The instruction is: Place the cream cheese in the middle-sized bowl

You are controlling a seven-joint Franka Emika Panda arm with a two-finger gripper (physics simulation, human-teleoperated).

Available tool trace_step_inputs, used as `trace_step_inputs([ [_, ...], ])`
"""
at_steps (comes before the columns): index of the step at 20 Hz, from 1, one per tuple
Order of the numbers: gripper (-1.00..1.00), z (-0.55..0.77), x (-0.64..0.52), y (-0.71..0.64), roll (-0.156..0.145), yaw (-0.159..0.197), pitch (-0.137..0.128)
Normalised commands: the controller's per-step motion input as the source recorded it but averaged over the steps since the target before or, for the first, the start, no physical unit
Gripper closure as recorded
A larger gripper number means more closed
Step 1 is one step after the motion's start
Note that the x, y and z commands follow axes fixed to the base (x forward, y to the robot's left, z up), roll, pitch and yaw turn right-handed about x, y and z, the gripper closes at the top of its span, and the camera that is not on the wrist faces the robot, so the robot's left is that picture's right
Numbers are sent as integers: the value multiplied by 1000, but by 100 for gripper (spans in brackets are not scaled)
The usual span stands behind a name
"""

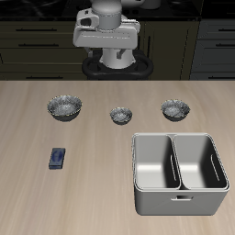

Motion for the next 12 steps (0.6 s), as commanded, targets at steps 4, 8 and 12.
trace_step_inputs([
  [4,-100,47,84,-364,-12,18,-14],
  [8,-100,60,143,-461,-16,2,7],
  [12,-100,24,88,-500,-24,-6,7],
])
